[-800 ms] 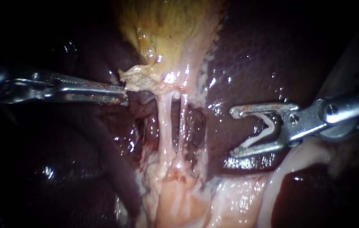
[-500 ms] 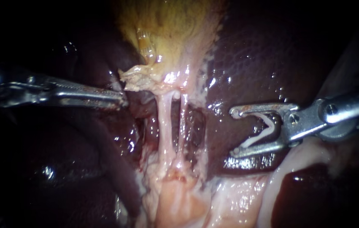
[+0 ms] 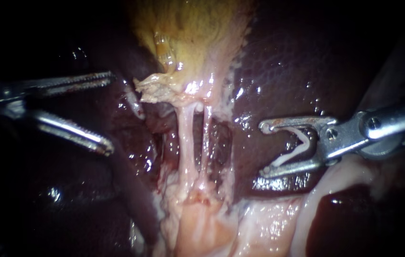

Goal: Grabbing gallbladder

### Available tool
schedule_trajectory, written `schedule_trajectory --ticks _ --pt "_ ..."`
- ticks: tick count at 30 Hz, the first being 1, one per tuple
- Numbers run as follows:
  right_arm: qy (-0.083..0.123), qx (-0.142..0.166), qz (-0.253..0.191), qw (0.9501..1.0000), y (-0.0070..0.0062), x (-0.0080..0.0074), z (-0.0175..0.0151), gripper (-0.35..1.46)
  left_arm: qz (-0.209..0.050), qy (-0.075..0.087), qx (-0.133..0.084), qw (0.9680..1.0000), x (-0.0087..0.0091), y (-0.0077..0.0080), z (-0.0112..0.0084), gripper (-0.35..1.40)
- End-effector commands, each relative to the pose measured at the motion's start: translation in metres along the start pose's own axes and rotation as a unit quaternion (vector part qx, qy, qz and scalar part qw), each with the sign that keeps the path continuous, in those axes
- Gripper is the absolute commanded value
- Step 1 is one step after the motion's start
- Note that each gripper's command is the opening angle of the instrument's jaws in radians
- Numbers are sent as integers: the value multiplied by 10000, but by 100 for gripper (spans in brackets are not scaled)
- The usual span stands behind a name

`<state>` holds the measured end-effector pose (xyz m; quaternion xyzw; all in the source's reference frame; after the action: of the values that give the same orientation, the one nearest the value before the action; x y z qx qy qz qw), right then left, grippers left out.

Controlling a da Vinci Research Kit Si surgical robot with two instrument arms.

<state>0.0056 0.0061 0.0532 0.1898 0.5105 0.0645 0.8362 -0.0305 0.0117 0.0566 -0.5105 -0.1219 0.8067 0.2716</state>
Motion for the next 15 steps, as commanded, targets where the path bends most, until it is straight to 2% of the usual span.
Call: schedule_trajectory --ticks 1,5,7,11,15 --pt "0 1 -2 10000 1 0 0 50 0 54 46 10000 3 -1 1 94" --pt "0 1 -2 10000 1 0 0 50 56 200 200 9996 14 -6 9 93" --pt "0 1 -2 10000 1 0 0 50 62 222 251 9994 17 -7 15 91" --pt "0 1 -2 10000 1 0 0 50 50 251 201 9995 18 -10 32 83" --pt "0 1 -2 10000 1 0 0 50 68 272 121 9995 10 -17 47 73"
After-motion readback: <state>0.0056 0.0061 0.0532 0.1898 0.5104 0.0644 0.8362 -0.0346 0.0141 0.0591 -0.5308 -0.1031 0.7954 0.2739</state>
